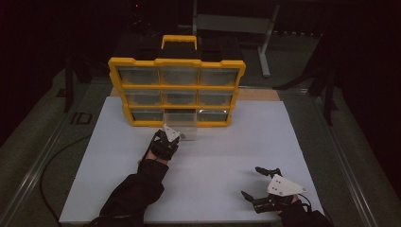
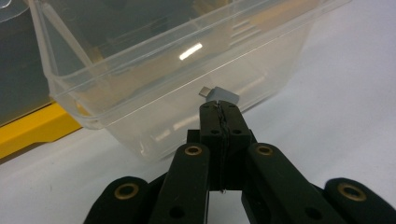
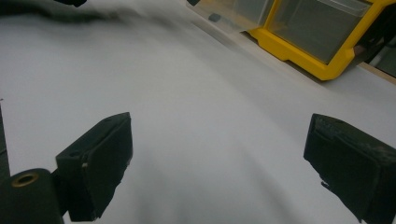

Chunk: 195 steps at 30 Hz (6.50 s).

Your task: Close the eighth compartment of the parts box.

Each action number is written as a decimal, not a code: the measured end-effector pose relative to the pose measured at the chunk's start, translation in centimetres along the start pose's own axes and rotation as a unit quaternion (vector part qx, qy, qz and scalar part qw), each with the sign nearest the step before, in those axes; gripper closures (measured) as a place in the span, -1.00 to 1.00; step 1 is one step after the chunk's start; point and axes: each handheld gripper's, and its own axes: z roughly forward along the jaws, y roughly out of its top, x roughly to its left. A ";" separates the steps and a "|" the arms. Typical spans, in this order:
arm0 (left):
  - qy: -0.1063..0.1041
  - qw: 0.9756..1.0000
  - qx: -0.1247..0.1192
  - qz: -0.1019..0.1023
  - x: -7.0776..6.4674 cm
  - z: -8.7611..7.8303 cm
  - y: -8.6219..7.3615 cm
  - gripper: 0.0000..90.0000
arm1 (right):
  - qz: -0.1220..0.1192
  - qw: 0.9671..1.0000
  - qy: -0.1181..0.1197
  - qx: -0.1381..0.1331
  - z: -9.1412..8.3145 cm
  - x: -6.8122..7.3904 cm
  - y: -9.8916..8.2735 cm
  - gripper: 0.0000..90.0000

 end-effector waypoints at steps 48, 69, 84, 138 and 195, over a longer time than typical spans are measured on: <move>0.012 1.000 0.006 0.008 1.3 0.9 1.7 0.98 | 0.002 1.000 -0.001 0.001 0.0 0.0 0.0 -0.82; 0.012 1.000 0.003 0.017 1.9 1.6 2.2 0.98 | 0.004 1.000 -0.002 0.002 0.0 0.0 0.0 -0.82; 0.017 1.000 0.008 0.014 2.6 2.3 2.9 0.98 | 0.003 1.000 -0.003 0.002 0.0 0.0 0.0 -0.82; 0.047 0.999 0.007 0.017 4.2 5.0 4.6 0.98 | 0.006 1.000 -0.001 0.003 0.1 -0.1 -0.1 -0.82; 0.040 0.999 0.019 -0.012 3.1 3.5 4.7 0.75 | 0.004 1.000 0.000 0.005 0.1 0.0 -0.1 -0.82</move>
